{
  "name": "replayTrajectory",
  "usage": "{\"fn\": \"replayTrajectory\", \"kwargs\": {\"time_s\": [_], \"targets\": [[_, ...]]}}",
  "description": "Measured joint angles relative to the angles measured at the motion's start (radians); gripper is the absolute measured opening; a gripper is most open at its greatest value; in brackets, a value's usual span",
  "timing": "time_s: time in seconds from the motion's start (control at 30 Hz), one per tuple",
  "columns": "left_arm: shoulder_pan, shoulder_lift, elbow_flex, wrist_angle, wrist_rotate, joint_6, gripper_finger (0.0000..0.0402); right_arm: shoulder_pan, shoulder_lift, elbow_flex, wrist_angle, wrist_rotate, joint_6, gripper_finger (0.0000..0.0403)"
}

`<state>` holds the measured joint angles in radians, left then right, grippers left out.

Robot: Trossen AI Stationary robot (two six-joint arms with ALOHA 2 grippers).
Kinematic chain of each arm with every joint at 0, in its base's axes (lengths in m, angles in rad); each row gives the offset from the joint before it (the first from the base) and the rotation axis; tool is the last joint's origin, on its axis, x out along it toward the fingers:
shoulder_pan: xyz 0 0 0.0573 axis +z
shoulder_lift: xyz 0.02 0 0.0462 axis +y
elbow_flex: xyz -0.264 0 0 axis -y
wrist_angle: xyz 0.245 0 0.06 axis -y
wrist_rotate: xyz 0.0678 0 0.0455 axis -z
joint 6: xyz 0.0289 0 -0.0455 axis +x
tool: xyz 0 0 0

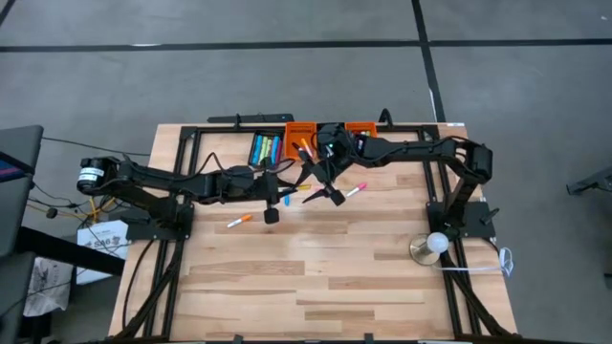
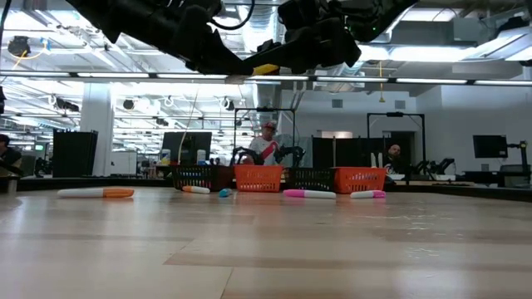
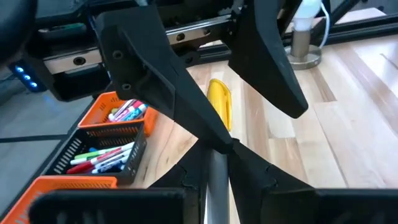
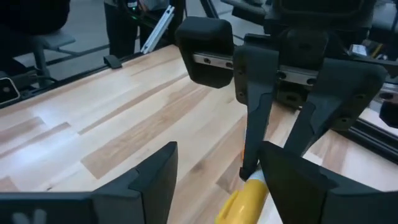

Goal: Pick & Place Markers
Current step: Put the small yellow highlighter pen into the left orange basket

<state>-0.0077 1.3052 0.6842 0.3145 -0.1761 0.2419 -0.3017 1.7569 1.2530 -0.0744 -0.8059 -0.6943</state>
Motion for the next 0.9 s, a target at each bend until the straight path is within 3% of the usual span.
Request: {"fn": "replayTrajectory", "kwargs": {"time_s": [0.37,0.9], "targets": [[-0.001,-0.001,0.0,0.009,0.009,0.0,0.0048,-0.006,-0.002,-0.001,0.0,0.009,-0.015,0.0214],[-0.006,-0.005,0.004,0.121,0.044,0.016,0.0049,-0.033,-0.109,-0.002,-0.072,0.051,-0.043,0.0208]]}}
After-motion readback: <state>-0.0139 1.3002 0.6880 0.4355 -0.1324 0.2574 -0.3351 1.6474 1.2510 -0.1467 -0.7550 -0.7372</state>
